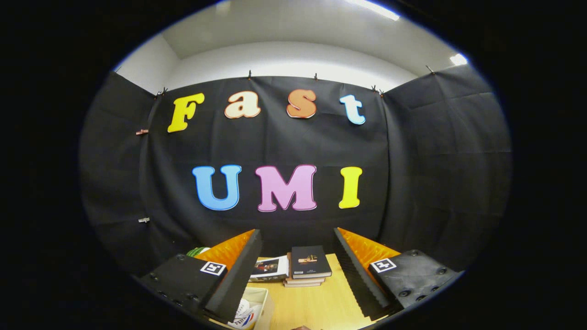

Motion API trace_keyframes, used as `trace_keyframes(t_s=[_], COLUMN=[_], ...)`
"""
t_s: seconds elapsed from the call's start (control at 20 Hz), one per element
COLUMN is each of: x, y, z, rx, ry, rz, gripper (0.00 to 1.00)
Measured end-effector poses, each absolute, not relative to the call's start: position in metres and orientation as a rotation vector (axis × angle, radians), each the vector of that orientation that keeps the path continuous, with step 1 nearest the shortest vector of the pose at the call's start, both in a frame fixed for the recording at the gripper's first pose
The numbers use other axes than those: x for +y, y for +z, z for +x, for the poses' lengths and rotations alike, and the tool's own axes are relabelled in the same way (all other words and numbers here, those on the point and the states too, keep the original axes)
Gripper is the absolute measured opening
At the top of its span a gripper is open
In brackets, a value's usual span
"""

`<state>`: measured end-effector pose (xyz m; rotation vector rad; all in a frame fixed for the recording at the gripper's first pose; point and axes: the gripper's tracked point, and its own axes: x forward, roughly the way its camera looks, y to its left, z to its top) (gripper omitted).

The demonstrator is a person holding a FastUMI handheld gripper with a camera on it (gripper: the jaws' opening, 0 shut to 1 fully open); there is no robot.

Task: Open the storage box then place both shoes into the box .Put the left shoe in first, then the right shoe, with the right side of both shoes facing outward in a uniform manner.

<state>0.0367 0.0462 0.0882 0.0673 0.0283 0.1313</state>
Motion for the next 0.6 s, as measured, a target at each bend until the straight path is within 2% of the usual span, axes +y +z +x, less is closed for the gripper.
trace_keyframes(t_s=[0.35,0.6], x=[-0.008,-0.034], y=[0.056,0.019], z=[0.046,0.061], rx=[-0.008,0.075], ry=[0.172,0.222], rz=[0.043,0.044], gripper=[0.99,0.99])
